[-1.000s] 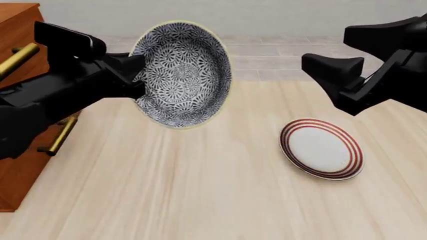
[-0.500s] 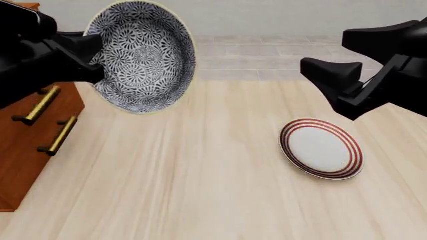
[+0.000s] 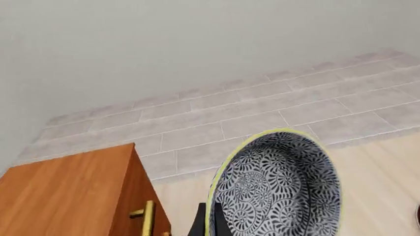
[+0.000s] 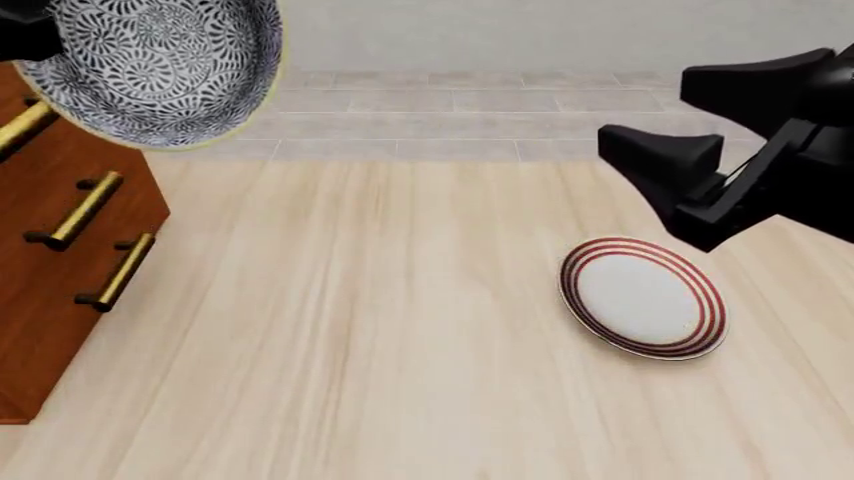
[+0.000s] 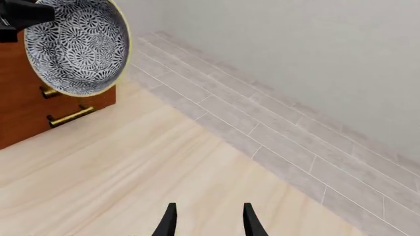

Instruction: Put the bowl on top of the cabinet.

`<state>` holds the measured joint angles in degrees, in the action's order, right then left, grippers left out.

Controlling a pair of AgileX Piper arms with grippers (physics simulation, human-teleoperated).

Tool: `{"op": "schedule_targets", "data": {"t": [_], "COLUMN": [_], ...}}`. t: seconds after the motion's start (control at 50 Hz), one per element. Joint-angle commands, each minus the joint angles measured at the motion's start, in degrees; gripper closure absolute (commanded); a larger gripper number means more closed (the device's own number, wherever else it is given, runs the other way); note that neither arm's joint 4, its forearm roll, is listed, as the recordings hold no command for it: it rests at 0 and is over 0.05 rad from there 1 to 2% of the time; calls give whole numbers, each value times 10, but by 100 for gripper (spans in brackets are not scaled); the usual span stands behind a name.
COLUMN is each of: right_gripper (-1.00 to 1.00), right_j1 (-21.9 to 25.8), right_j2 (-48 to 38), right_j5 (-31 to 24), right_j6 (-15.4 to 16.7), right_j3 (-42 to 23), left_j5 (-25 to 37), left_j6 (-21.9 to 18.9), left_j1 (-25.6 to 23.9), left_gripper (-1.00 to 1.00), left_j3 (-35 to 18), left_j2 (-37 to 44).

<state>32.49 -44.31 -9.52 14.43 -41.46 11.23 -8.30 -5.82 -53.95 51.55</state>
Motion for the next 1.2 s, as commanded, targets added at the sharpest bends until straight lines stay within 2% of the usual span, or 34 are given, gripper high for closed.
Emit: {"op": "schedule_targets", "data": {"t": [0.02,0.2,0.34,0.36,0.4,0.62,0.84,1.0,1.06,1.1,1.2], "right_gripper": [-100,-100,-100,-100,-100,-100,-100,-100,-100,-100,-100], "right_j1": [6,7,9,9,10,12,13,14,14,14,14], "right_j2": [-1,-6,-6,-6,-6,-9,-13,-18,-19,-20,-20], "right_j5": [0,3,3,3,3,3,7,10,11,11,11], "right_j6": [0,-1,-1,-1,-1,-3,-4,-5,-4,-5,-5], "right_j3": [2,3,4,4,4,5,6,7,8,8,8], "left_j5": [60,96,136,136,145,169,170,162,149,144,137], "left_j6": [24,52,88,88,114,160,203,260,266,257,274], "left_j1": [54,80,125,125,138,205,255,280,296,314,325], "left_gripper": [100,100,100,100,100,100,100,100,100,100,100], "left_j3": [-69,-106,-155,-155,-165,-195,-212,-204,-194,-196,-187], "left_j2": [-5,-4,-7,-7,-6,0,2,3,3,5,11]}}
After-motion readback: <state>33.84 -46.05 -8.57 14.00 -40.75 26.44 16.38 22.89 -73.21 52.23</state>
